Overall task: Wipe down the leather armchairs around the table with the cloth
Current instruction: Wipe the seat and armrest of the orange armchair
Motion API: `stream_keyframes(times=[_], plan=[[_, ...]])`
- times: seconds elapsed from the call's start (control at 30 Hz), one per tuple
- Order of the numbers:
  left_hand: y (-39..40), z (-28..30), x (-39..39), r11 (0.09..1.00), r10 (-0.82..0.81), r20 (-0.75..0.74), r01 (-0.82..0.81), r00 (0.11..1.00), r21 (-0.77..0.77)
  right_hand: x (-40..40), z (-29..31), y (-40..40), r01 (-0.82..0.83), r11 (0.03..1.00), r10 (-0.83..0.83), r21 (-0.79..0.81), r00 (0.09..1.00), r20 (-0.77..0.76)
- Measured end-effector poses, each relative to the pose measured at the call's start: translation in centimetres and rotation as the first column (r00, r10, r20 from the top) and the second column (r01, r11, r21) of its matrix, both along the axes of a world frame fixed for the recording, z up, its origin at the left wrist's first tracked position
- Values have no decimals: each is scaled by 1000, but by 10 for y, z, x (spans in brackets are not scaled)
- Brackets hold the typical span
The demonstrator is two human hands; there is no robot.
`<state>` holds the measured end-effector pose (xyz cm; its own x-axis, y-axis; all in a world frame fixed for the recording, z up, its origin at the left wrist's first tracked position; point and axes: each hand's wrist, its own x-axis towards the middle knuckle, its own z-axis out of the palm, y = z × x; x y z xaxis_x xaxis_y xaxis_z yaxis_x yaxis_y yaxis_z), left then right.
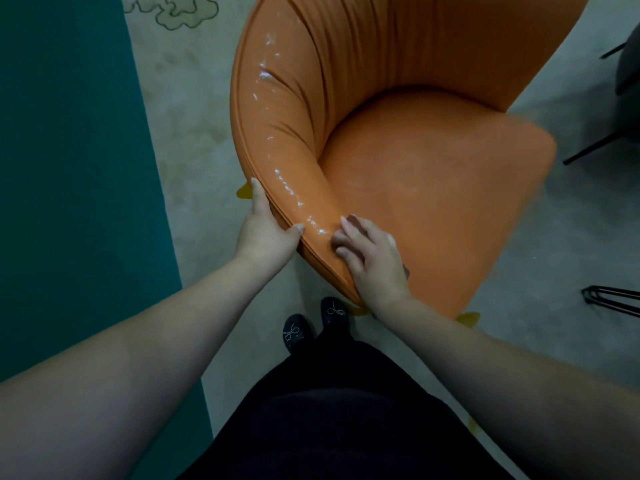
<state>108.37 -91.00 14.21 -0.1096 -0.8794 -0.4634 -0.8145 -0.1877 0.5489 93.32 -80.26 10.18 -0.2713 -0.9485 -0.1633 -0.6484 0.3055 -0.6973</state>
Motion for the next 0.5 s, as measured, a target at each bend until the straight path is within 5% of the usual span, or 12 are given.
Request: stream_keyframes(times=[0.2, 0.5], plan=[[-17, 5, 5, 999, 1, -10, -1, 1000, 41, 11, 1, 4, -111, 994, 113, 20, 978, -173], [-22, 1, 12, 998, -47, -11, 48, 999, 38, 6, 8, -4, -215, 974, 207, -67, 972, -109]])
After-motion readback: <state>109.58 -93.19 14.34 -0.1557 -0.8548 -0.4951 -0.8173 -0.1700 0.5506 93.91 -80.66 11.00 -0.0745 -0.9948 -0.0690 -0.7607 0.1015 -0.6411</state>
